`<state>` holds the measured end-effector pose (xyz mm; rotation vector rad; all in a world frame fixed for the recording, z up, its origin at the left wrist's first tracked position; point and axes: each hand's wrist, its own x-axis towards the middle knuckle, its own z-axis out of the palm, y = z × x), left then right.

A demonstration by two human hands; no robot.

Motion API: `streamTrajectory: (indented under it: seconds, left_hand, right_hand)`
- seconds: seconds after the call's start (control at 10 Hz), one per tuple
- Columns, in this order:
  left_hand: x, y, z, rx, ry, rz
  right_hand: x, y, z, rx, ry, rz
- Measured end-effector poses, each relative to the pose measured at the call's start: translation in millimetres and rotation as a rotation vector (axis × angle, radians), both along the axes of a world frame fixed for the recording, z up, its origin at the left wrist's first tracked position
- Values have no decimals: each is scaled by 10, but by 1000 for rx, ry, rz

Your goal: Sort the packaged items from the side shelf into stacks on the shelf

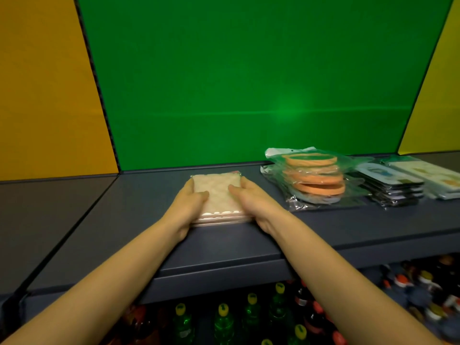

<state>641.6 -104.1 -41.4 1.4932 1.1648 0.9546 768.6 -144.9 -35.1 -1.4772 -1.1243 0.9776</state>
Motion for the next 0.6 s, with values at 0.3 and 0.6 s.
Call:
streamTrajectory:
  seconds: [0.3, 0.6]
  left_hand:
    - [28, -55, 29, -34, -139, -1]
    - [-230, -251, 73, 119, 107, 188]
  right_hand:
    - [117, 65, -53, -2, -202, 25]
    - [355, -661, 97, 109, -503, 105]
